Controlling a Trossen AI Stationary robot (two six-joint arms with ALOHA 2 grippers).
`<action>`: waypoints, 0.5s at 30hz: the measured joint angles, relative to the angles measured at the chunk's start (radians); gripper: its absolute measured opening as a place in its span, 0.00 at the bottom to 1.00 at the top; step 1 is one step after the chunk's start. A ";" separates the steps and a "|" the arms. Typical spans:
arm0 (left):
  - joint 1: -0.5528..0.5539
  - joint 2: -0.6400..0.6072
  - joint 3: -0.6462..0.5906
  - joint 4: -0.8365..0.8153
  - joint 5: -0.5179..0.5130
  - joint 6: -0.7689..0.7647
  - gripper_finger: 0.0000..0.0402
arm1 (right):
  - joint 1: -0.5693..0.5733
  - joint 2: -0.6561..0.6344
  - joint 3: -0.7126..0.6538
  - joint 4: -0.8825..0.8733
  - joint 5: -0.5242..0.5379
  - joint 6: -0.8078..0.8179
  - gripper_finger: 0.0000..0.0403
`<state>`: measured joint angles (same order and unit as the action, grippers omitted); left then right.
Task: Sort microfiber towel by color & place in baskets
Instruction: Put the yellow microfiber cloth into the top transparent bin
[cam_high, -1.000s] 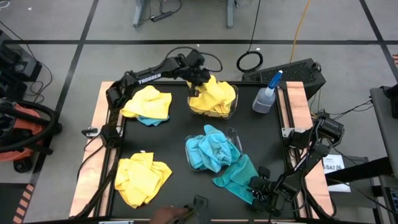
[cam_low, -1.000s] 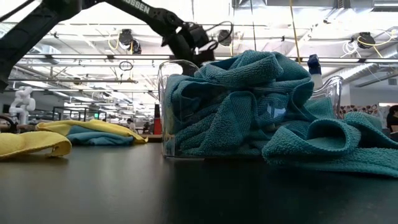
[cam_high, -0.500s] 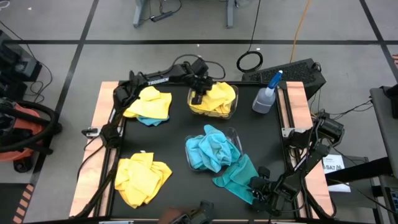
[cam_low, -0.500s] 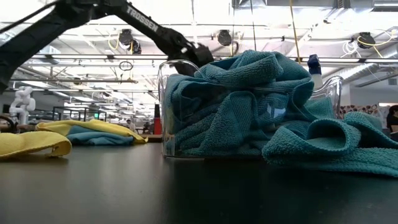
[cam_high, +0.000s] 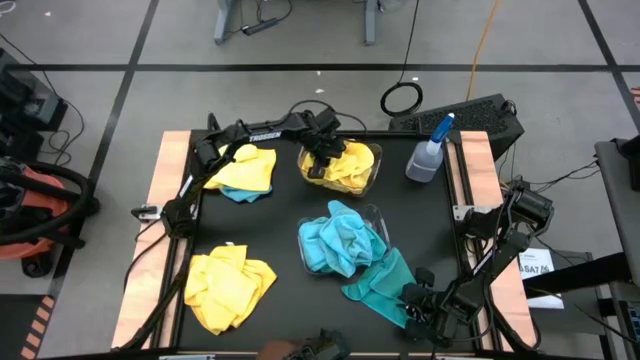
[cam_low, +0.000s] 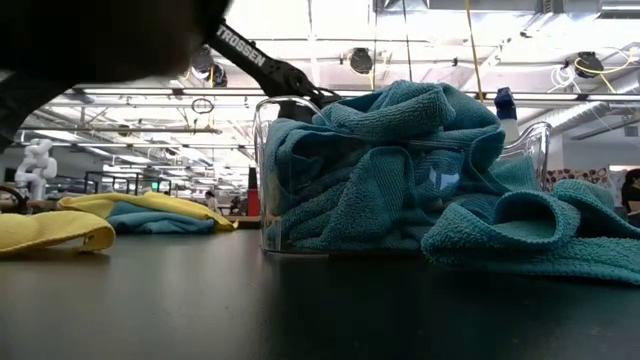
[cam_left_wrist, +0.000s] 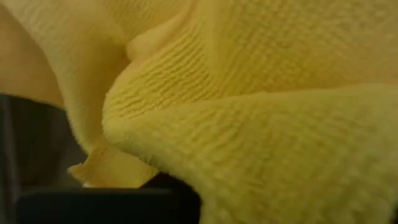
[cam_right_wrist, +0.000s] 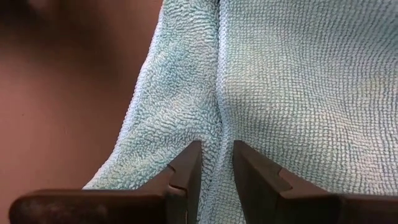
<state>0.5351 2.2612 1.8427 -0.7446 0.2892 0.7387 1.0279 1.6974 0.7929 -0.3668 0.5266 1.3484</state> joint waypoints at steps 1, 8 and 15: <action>0.000 0.000 0.010 -0.011 -0.008 0.001 0.24 | 0.000 0.000 0.000 0.000 0.000 0.002 0.21; -0.018 -0.027 0.095 -0.101 -0.106 -0.020 0.53 | 0.000 0.000 0.000 0.000 -0.001 0.020 0.21; -0.035 -0.091 0.210 -0.281 -0.118 -0.019 0.67 | 0.000 0.000 0.000 -0.002 -0.001 0.019 0.21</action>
<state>0.5006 2.1706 2.0531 -1.0258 0.1715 0.7194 1.0279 1.6970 0.7929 -0.3691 0.5252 1.3678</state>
